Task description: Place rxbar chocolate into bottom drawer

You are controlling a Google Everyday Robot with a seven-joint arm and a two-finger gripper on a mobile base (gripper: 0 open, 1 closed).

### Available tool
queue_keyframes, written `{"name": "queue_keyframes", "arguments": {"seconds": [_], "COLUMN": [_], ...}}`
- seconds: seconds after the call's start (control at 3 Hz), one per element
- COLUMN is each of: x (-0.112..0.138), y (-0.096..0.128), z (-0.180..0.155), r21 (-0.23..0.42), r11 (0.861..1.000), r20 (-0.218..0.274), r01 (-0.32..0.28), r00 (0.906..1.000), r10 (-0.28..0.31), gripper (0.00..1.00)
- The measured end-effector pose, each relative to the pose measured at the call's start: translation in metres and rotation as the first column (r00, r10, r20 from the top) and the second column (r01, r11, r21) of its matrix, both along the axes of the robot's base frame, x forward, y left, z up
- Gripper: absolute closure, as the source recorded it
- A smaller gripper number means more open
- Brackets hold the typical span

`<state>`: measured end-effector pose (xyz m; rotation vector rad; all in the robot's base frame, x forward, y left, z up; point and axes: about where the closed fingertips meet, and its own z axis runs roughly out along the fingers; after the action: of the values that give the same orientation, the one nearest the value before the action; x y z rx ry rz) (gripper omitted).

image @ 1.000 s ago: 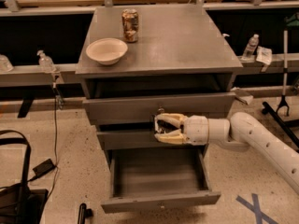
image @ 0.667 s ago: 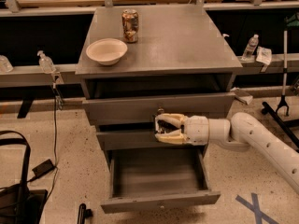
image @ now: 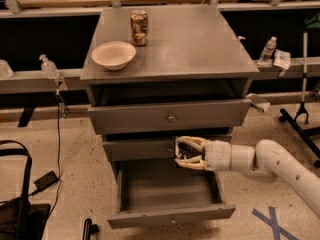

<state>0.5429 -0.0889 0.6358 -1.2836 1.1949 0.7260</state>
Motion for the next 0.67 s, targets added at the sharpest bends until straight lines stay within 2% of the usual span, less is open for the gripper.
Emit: {"name": "queue_keyframes", "arguments": {"seconds": [0.33, 0.67], "x": [-0.0172, -0.0192], "y": [-0.0203, -0.0223], "z": [-0.0221, -0.0246], "r21": [-0.063, -0.071], "r11": [0.997, 0.996], "r20": [0.126, 0.157], "r01": [0.041, 0.047], "r00": [0.9915, 0.987], "r10": [-0.032, -0.035], "gripper": [1.0, 1.0]}}
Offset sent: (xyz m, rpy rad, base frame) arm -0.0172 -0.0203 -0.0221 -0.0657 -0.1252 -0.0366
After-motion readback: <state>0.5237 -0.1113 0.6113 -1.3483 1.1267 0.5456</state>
